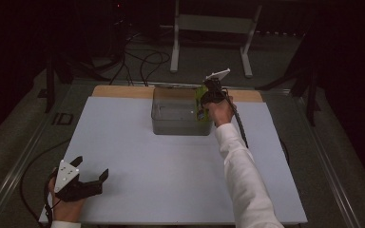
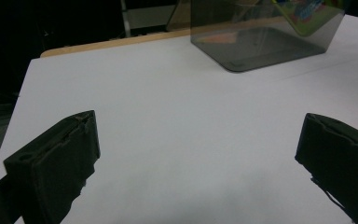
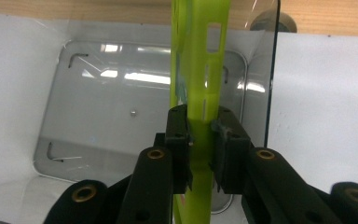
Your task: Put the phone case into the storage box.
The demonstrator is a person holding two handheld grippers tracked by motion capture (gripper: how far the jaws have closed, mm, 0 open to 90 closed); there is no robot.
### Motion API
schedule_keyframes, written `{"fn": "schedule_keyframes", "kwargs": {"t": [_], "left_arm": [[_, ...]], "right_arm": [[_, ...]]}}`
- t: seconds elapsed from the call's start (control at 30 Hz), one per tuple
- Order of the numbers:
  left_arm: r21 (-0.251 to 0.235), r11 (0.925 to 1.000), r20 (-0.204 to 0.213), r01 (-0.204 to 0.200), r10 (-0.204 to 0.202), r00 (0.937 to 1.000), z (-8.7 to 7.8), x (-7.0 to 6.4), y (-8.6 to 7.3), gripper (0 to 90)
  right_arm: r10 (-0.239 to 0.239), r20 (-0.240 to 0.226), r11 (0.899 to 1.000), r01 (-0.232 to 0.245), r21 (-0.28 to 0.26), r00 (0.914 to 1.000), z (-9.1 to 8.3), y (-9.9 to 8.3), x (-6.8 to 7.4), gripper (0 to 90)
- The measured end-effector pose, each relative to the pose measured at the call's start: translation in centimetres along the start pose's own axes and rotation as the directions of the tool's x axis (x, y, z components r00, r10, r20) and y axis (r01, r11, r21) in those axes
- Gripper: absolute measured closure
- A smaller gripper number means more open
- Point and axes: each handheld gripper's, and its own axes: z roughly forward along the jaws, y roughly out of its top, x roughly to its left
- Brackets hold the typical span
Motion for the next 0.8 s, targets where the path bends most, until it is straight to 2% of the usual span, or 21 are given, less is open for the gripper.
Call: {"fn": "schedule_keyframes", "kwargs": {"t": [0.2,0.37,0.57,0.8], "left_arm": [[-0.001,1.0,0.0,0.002,-0.002,1.0,0.0,0.0,0.0,0.0],[-0.002,1.0,0.0,0.002,-0.002,1.0,-0.1,0.1,0.0,0.0],[-0.002,1.0,0.0,0.003,-0.003,1.0,-0.1,0.1,0.0,0.0],[-0.003,1.0,-0.002,0.008,-0.008,1.0,-0.1,0.2,-0.1,0.0]], "right_arm": [[0.002,0.004,1.0,-0.002,0.021,1.0,0.6,-0.1,-0.1,77.9],[0.001,0.036,0.998,-0.003,0.059,0.9994,1.8,-0.1,0.0,77.8],[0.005,0.065,0.999,-0.008,0.041,0.9978,2.5,-0.1,0.0,76.9],[0.015,0.08,0.999,-0.019,0.046,0.9966,3.5,-0.2,0.0,76.9]]}}
